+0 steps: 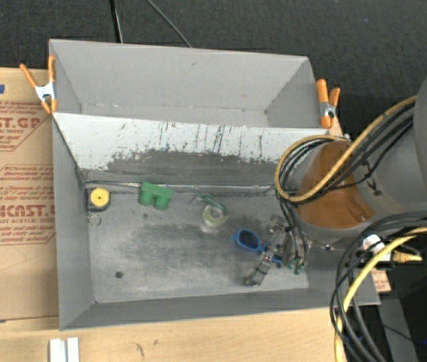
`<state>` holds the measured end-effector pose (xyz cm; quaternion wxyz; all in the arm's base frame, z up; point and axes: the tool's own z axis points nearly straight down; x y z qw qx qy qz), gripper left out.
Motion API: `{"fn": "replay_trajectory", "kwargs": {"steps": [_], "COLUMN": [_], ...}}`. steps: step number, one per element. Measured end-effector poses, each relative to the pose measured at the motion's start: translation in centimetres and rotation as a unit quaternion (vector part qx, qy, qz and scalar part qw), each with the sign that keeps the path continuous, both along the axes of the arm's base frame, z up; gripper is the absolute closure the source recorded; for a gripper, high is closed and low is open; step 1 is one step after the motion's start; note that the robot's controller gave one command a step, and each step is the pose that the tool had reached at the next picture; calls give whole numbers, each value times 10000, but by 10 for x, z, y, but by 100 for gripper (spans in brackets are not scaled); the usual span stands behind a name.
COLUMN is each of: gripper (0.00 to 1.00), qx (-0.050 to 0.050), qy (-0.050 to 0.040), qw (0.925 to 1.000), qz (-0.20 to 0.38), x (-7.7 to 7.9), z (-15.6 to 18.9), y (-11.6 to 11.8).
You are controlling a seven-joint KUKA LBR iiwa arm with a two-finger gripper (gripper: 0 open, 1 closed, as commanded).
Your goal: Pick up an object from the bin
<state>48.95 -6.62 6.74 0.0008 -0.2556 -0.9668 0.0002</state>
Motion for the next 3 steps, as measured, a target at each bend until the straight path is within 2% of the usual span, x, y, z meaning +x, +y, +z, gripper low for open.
{"fn": "replay_trajectory", "kwargs": {"steps": [1, 3], "gripper": [100, 100], "qx": [-1, 1], "qy": [-2, -7], "qw": [10000, 10000], "qz": [2, 7], "x": [0, 0], "z": [0, 11], "y": [0, 1]}}
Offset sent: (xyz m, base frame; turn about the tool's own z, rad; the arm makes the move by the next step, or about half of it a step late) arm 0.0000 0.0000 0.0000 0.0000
